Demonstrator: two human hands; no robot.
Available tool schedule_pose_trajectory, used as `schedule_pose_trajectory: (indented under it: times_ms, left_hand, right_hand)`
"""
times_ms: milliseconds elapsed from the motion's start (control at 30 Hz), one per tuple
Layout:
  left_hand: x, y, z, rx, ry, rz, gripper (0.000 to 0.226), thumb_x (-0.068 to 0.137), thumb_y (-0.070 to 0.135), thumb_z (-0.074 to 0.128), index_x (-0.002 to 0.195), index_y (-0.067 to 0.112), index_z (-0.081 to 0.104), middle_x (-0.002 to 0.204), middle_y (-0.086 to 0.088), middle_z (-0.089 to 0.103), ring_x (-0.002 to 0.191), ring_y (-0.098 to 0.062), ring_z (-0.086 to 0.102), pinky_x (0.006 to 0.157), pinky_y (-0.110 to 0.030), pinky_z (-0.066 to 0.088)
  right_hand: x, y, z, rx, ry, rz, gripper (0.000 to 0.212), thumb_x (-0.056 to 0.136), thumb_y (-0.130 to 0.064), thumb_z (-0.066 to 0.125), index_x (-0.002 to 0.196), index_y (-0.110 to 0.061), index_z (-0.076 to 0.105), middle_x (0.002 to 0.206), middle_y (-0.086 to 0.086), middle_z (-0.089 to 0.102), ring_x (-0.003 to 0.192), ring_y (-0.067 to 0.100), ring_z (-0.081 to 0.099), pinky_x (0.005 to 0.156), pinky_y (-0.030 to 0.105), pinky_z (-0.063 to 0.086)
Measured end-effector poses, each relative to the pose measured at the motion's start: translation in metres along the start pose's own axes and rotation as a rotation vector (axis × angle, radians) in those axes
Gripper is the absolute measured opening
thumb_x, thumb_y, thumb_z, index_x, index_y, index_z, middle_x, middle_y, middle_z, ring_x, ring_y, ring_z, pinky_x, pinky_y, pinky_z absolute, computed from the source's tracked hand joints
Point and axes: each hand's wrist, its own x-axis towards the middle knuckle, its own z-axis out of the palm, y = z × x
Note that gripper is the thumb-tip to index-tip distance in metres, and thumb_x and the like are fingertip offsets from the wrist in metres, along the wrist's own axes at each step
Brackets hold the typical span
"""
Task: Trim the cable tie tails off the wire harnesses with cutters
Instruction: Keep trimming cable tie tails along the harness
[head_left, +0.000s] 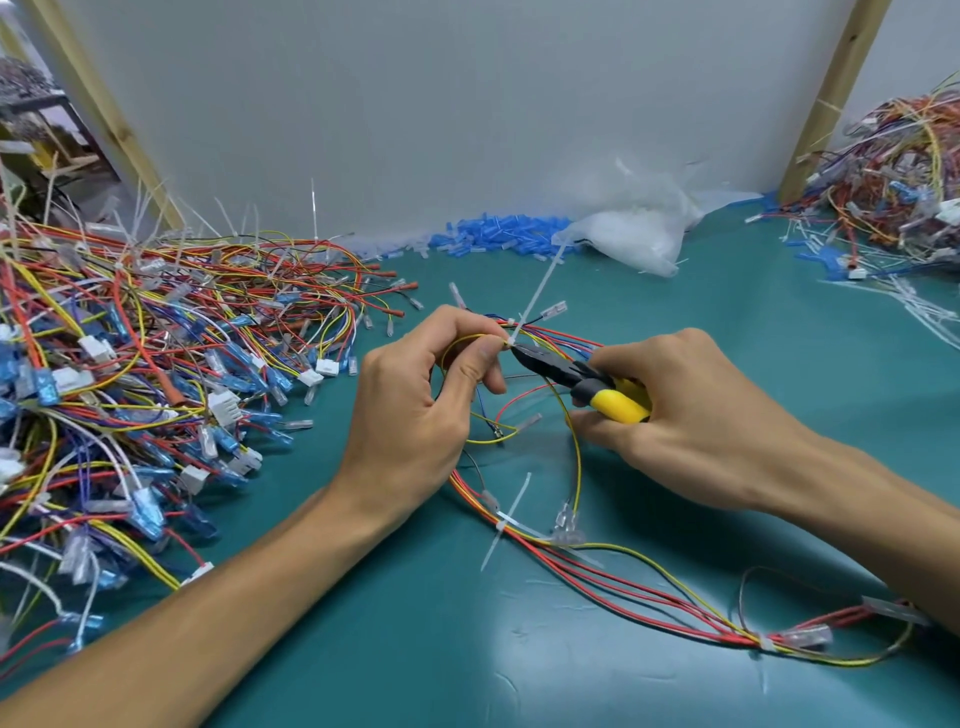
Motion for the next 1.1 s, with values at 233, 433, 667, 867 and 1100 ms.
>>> schedule_pose_trajectory:
  times_ms: [233,433,667,867,1100]
  left_hand:
    - [0.001,0.002,-0.001,0.01,-0.001,0.005,0.009,0.104,0.01,0.06,0.101,0.012,0.069,0.073,0.004,0.067,0.071,-0.015,0.064,0.071,-0.036,0.052]
    - [0.001,0.003,-0.001,0.042,0.001,0.033,0.009,0.103,0.008,0.061,0.1,0.01,0.069,0.071,0.003,0.066,0.07,-0.012,0.063,0.071,-0.028,0.049]
    - [0.001,0.005,-0.001,0.062,0.0,0.04,0.009,0.103,0.008,0.061,0.099,0.01,0.069,0.071,0.003,0.066,0.07,-0.011,0.063,0.071,-0.024,0.048]
    - [0.0,0.006,-0.001,0.081,-0.011,0.044,0.009,0.103,0.006,0.062,0.098,0.009,0.069,0.07,0.003,0.066,0.069,-0.011,0.063,0.071,-0.027,0.049]
    - [0.0,0.007,-0.001,0.082,-0.012,0.054,0.009,0.102,0.006,0.062,0.098,0.009,0.069,0.071,0.004,0.066,0.07,-0.011,0.063,0.071,-0.026,0.048]
  right_hand:
    - [-0.001,-0.002,0.001,0.008,0.031,-0.002,0.031,0.086,-0.038,0.074,0.071,-0.017,0.057,0.057,0.006,0.043,0.061,0.033,0.039,0.053,0.046,0.042]
    - [-0.001,-0.004,-0.002,-0.001,0.064,-0.018,0.026,0.086,-0.038,0.072,0.073,-0.02,0.059,0.056,0.006,0.043,0.06,0.03,0.038,0.052,0.043,0.04]
    - [-0.001,-0.006,-0.005,-0.039,0.032,-0.031,0.026,0.086,-0.036,0.069,0.069,-0.022,0.056,0.054,0.006,0.043,0.058,0.032,0.04,0.052,0.044,0.042]
    - [0.0,-0.005,-0.008,-0.085,0.031,-0.037,0.024,0.088,-0.027,0.07,0.069,-0.02,0.056,0.056,0.008,0.04,0.063,0.038,0.039,0.052,0.046,0.044]
    - [0.002,-0.004,-0.015,-0.127,0.028,-0.081,0.015,0.084,-0.019,0.067,0.072,-0.013,0.062,0.058,0.014,0.036,0.064,0.038,0.034,0.047,0.044,0.037]
